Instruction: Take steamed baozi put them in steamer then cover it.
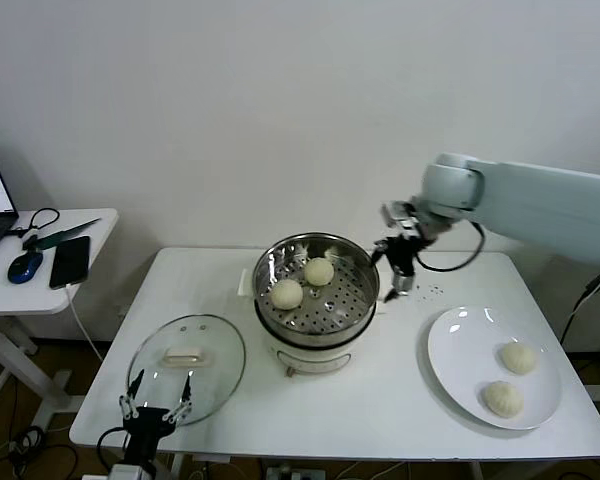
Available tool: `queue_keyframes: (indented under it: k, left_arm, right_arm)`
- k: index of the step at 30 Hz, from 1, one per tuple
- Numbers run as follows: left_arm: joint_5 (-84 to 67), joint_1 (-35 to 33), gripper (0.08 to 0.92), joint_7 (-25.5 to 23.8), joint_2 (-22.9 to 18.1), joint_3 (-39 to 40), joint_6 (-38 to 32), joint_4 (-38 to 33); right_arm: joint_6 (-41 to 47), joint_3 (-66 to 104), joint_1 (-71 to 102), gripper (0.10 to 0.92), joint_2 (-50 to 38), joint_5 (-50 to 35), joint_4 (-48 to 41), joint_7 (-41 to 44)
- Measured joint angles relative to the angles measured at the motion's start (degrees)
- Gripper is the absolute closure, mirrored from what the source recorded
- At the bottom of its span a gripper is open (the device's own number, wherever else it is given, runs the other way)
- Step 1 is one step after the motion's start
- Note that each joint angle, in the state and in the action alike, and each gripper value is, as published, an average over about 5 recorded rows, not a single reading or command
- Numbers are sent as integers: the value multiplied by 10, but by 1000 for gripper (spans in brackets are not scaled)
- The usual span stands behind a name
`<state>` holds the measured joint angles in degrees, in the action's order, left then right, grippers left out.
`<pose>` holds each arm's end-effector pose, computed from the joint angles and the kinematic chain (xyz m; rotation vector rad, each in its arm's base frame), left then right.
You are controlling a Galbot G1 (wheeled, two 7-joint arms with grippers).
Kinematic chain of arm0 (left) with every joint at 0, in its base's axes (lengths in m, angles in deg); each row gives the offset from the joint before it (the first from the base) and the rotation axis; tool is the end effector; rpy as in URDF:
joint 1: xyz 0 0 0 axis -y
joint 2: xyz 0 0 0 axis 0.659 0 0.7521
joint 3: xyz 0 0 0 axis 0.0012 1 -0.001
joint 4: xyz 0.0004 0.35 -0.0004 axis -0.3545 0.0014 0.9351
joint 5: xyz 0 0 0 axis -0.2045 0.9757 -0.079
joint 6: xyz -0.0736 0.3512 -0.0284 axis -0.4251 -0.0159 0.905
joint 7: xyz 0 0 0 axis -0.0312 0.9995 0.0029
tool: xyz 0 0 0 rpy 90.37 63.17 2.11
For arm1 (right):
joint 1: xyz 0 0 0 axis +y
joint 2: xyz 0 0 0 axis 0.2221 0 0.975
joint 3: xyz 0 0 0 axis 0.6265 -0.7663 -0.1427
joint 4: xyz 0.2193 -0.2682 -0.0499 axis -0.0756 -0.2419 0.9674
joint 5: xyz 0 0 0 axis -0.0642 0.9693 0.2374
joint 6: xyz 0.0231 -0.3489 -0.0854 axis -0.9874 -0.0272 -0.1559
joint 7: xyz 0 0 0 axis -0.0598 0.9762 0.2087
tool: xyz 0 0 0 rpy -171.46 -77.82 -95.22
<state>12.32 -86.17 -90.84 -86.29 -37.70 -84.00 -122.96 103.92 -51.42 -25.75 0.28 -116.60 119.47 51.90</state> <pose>0.1300 0.0709 -0.3780 0.0626 -2.8958 -0.3965 0.5148 -0.0929 -0.0618 1.4408 -1.3973 1.2756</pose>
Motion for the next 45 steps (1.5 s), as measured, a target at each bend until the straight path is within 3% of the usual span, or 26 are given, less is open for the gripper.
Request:
queue_keyframes:
  k: [9,16,38,45]
  left_arm:
    - [0,-14,177,1,0,-10,0,-6]
    - [2,-21,177,1,-3,-12,0,-6]
    - [6,-23,177,2,-7,-18,1,7]
    - [8,-27,177,3,-8,-18,1,7]
  right_arm:
    - [-23,65,119,203,-133,111,20,17]
    - [-39,127,218,203,-184,176,9,25]
    - [-57,228,370,203,-186,257,-61,29]
    - [-59,233,379,242,-175,259,-70,31]
